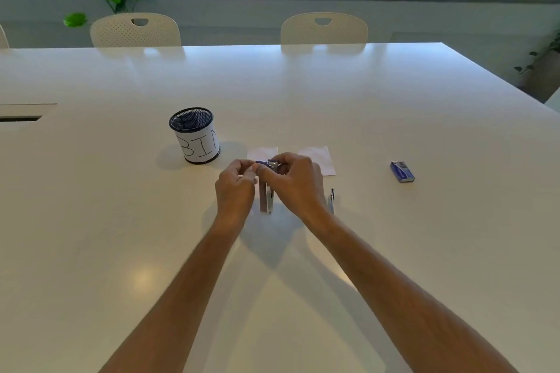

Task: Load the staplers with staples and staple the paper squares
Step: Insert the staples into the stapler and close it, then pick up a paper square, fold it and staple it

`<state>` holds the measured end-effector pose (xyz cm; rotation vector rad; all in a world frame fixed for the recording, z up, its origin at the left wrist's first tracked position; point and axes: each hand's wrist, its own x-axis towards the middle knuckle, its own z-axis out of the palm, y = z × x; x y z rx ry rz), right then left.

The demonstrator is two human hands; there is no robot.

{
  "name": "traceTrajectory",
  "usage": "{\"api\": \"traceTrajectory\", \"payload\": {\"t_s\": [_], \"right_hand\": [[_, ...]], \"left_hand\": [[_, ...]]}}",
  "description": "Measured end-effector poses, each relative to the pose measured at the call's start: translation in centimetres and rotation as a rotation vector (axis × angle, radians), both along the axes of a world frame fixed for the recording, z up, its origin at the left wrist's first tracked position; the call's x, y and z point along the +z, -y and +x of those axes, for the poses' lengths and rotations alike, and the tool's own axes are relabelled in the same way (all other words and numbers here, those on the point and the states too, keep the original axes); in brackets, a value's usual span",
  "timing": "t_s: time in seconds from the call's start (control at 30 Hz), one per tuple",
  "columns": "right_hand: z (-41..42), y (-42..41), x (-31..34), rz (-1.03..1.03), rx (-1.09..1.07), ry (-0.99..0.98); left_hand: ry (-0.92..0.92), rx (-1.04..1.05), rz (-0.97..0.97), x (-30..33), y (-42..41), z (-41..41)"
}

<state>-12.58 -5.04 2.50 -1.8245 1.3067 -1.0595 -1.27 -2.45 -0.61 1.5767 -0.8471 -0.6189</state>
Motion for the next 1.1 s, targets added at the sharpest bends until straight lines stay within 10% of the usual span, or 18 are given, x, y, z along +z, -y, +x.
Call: {"api": "traceTrajectory", "payload": {"t_s": [0.53,1.1], "right_hand": [[1.6,0.0,-1.0,-0.067,0.201,-0.55],[2.5,0.2,-3.1,-0.186,0.251,-0.673]], "left_hand": [[0.588,-0.227,0.142,-1.0,4.2,4.8],[0.881,-0.526,0.162,-2.4,7.2,7.9]]}}
